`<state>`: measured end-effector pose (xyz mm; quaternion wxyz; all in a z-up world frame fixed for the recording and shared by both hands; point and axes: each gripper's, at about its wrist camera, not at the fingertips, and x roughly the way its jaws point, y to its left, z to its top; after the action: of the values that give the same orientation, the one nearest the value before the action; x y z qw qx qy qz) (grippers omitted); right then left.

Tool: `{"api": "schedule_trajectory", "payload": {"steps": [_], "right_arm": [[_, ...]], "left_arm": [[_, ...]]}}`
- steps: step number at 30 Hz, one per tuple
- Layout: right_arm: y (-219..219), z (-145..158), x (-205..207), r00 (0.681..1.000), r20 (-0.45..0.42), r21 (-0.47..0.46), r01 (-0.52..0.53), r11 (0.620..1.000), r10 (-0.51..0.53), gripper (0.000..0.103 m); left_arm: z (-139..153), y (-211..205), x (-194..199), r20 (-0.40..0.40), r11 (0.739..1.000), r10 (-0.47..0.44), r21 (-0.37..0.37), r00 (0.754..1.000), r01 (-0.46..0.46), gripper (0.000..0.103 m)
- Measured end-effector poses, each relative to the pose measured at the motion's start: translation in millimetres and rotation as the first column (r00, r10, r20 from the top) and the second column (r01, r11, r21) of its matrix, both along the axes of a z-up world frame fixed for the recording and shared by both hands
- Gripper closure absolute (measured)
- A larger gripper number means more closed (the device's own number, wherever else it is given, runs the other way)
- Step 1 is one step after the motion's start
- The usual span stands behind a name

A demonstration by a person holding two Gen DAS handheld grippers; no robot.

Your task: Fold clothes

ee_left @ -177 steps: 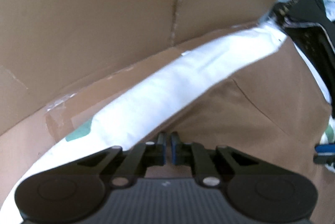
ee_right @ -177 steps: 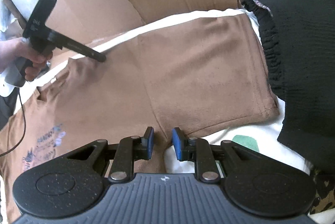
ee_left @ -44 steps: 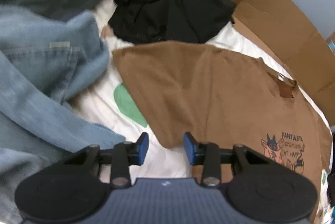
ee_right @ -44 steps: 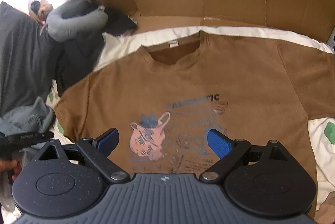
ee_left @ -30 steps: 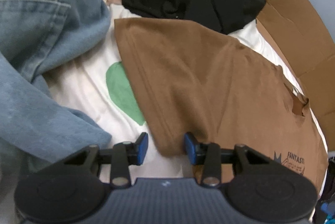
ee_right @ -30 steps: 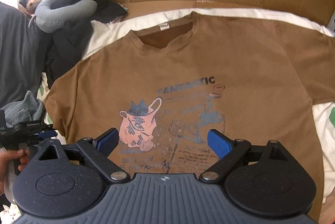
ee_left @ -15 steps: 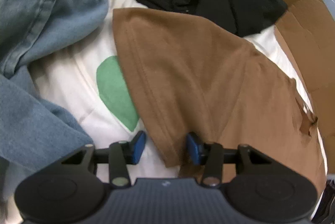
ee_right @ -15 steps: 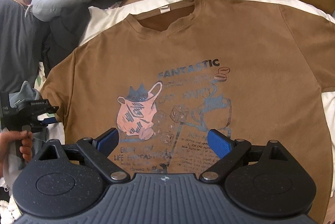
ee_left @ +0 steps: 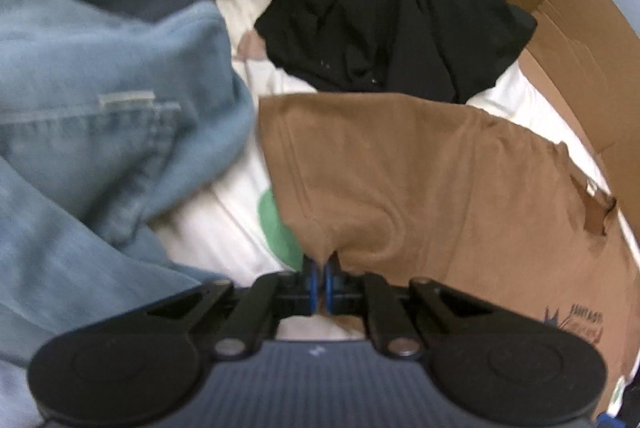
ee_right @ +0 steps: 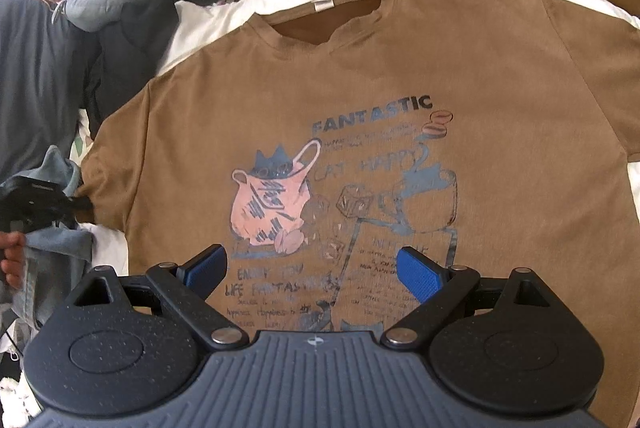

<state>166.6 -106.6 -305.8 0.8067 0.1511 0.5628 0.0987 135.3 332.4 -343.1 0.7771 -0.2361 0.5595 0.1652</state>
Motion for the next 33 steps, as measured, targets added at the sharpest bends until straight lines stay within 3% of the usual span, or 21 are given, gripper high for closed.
{"api": "schedule_trajectory", "payload": {"steps": [4,14,17,25,33], "right_arm": [[2,-1,0,1.000,-0.004,0.000,-0.007,1.000,0.007,0.008],[-2,-10,-1,1.000,-0.031,-0.014,-0.001,1.000,0.001,0.008],[-5,-12,-2,0.999,-0.038,-0.021,0.000,1.000,-0.001,0.008],[-10,-16,2,0.999,-0.038,-0.026,0.010,1.000,-0.011,0.008],[-6,-21,-1,0.999,-0.042,-0.015,0.001,1.000,-0.002,0.008]], "left_arm": [[6,4,3,-0.018,0.999,-0.027,0.028,0.999,0.028,0.099],[-23,-5,4,-0.041,0.988,-0.096,0.115,0.995,0.100,0.098],[-30,-3,4,-0.067,0.988,-0.088,0.121,0.994,0.095,0.082],[16,8,23,-0.032,0.978,-0.162,0.130,0.986,0.165,0.071],[12,17,54,0.004,0.981,-0.146,0.125,0.989,0.145,0.073]]}}
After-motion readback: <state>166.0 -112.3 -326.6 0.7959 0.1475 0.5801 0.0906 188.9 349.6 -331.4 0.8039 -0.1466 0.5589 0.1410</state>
